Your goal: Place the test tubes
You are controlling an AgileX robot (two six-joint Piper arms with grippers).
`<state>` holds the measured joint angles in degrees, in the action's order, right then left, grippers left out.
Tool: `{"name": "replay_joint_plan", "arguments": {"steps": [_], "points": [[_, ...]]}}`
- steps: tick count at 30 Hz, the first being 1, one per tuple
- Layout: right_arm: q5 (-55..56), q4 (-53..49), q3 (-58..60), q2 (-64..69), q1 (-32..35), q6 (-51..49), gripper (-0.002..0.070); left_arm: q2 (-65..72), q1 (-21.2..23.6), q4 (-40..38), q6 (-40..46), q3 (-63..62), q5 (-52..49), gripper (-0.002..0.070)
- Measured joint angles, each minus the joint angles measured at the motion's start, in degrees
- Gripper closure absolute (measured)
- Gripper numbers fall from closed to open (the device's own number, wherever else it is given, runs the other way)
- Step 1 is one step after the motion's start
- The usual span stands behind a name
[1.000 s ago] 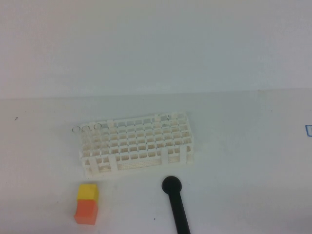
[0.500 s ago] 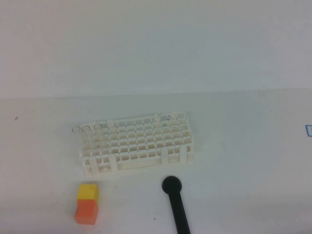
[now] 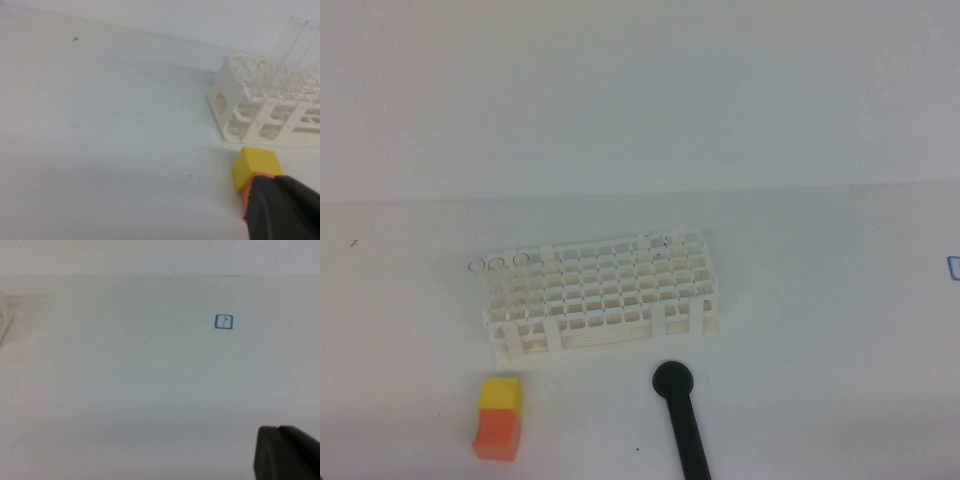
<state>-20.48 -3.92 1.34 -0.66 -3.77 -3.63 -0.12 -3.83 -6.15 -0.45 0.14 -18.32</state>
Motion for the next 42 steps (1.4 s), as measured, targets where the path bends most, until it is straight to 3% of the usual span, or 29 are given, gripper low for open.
{"name": "replay_joint_plan", "arguments": {"steps": [8, 42], "points": [[0.0, 0.0, 0.0, 0.0, 0.0, 0.0, 0.0678, 0.0, -3.5, 0.1, 0.0, 0.0, 0.1, 0.0676], [0.0, 0.0, 0.0, 0.0, 0.0, 0.0, 0.0678, 0.0, -3.5, 2.8, 0.1, 0.0, -0.9, 0.0676]]}}
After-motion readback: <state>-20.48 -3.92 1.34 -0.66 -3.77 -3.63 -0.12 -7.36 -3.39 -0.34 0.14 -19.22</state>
